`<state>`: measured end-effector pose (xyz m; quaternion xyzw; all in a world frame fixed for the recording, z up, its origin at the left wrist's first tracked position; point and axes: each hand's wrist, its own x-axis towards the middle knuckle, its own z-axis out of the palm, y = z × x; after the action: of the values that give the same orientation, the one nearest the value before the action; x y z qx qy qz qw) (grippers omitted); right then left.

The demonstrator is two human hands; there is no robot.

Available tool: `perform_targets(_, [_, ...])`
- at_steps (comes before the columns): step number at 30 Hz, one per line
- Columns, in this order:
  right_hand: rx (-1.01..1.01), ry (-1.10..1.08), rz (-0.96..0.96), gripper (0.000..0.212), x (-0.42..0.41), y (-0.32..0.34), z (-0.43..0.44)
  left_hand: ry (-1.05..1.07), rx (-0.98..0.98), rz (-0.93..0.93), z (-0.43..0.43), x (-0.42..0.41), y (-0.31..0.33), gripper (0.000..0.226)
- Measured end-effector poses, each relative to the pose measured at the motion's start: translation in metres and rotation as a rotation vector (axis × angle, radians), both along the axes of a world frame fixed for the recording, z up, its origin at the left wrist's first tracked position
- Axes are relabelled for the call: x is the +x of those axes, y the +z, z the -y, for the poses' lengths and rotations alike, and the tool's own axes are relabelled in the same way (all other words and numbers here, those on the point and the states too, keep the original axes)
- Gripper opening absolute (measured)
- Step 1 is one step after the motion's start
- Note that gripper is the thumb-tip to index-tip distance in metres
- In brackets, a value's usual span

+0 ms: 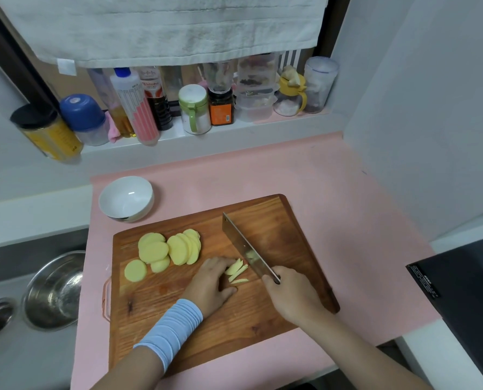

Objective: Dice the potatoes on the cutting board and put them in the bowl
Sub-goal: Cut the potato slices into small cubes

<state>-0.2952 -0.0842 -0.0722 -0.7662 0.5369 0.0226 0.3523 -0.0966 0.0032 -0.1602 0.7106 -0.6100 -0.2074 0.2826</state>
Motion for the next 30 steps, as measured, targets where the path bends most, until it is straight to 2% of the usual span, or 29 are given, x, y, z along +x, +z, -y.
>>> perform_targets(3, [-0.011,0.035,-0.008,0.029,0.000,0.001,0.001,0.021,-0.055,0.040,0.001,-0.001,-0.003,0.049])
perform_targets(8, [0.002,0.050,-0.021,0.029,0.002,0.002,0.003,0.211,-0.070,0.051,0.013,-0.023,-0.004,0.033])
perform_targets(12, [-0.027,0.053,-0.041,0.028,-0.002,0.002,0.006,0.307,-0.027,0.011,0.021,-0.029,0.003,0.039])
perform_targets(15, [-0.032,0.050,-0.042,0.028,-0.007,0.002,0.007,0.178,-0.059,-0.021,0.012,-0.019,0.005,0.052])
perform_targets(17, [-0.024,0.051,-0.036,0.027,-0.008,0.002,0.006,0.041,-0.107,-0.018,0.004,-0.007,0.003,0.045])
perform_targets(19, [-0.012,0.054,-0.025,0.027,-0.007,0.002,0.006,-0.042,-0.176,0.003,-0.001,0.003,-0.003,0.029])
perform_targets(21, [-0.010,0.066,-0.023,0.027,-0.004,0.003,0.004,-0.066,-0.246,0.038,-0.003,0.006,-0.011,0.020])
perform_targets(25, [-0.018,0.074,-0.032,0.026,0.002,0.004,0.002,-0.081,-0.350,0.183,-0.001,0.001,-0.017,0.020])
perform_targets(30, [-0.012,0.056,-0.036,0.035,0.000,0.001,0.004,-0.125,-0.336,0.259,-0.007,-0.011,-0.020,0.027])
